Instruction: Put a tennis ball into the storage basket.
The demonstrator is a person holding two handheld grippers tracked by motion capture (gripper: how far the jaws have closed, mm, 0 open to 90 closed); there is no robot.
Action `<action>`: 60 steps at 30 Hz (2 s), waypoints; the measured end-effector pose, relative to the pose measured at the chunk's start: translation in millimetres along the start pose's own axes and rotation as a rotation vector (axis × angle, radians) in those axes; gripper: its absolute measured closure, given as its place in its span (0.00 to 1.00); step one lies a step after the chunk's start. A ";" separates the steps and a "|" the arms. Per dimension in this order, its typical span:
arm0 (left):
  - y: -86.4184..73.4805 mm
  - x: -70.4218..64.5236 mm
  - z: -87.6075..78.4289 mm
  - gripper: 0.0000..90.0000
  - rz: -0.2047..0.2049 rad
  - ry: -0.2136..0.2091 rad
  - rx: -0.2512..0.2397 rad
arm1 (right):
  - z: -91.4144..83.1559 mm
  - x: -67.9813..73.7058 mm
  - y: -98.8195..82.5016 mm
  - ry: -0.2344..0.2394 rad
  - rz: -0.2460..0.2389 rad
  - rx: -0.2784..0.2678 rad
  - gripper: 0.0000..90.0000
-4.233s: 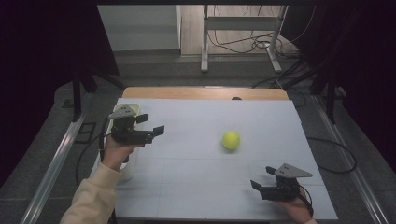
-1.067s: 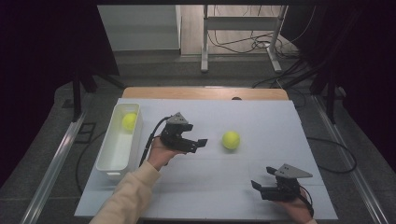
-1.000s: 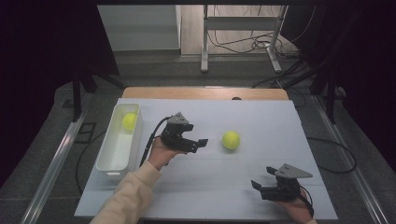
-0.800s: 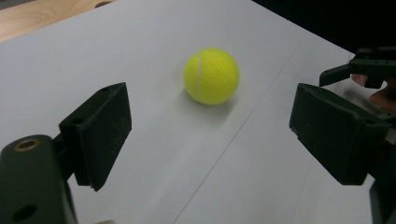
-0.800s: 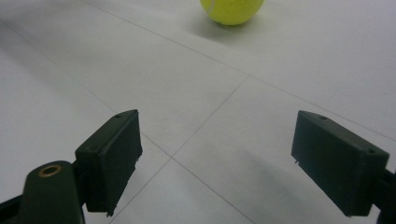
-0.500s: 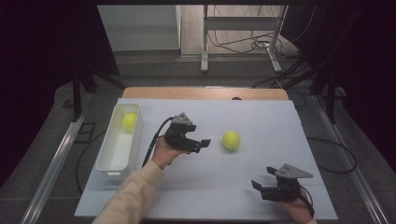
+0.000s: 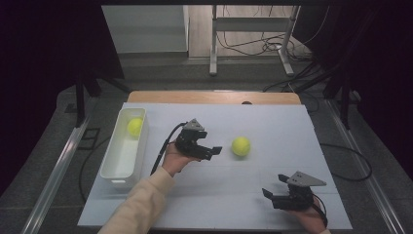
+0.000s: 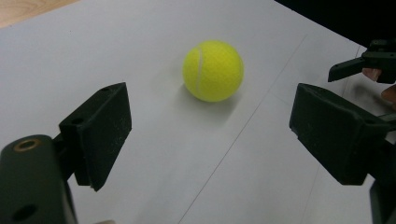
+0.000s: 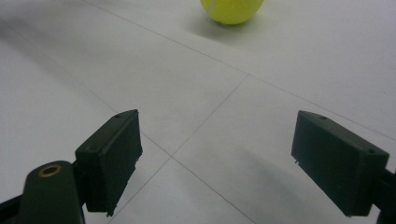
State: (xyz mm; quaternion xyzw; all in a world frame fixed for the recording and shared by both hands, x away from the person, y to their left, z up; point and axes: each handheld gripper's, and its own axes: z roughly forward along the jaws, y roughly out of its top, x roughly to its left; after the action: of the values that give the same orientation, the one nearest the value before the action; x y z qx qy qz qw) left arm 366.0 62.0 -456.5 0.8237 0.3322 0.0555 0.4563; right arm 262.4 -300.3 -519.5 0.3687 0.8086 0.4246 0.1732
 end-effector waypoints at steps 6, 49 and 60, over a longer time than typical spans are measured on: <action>0.8 -0.6 8.2 0.15 -0.002 -0.005 0.008 | 0.2 0.2 -0.2 0.000 -0.003 0.002 0.18; 12.7 -14.6 69.0 0.15 0.038 -0.006 0.089 | -1.5 -0.1 -0.4 0.002 -0.004 -0.006 0.18; 12.5 -12.2 77.8 0.15 0.032 -0.006 0.108 | -1.3 -0.1 -0.4 0.002 -0.003 -0.005 0.18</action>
State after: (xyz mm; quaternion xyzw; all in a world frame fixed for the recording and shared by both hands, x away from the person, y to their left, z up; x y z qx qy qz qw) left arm 393.5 -5.4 -489.0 0.8524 0.3201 0.0423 0.4113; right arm 261.4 -301.2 -519.1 0.3665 0.8082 0.4269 0.1741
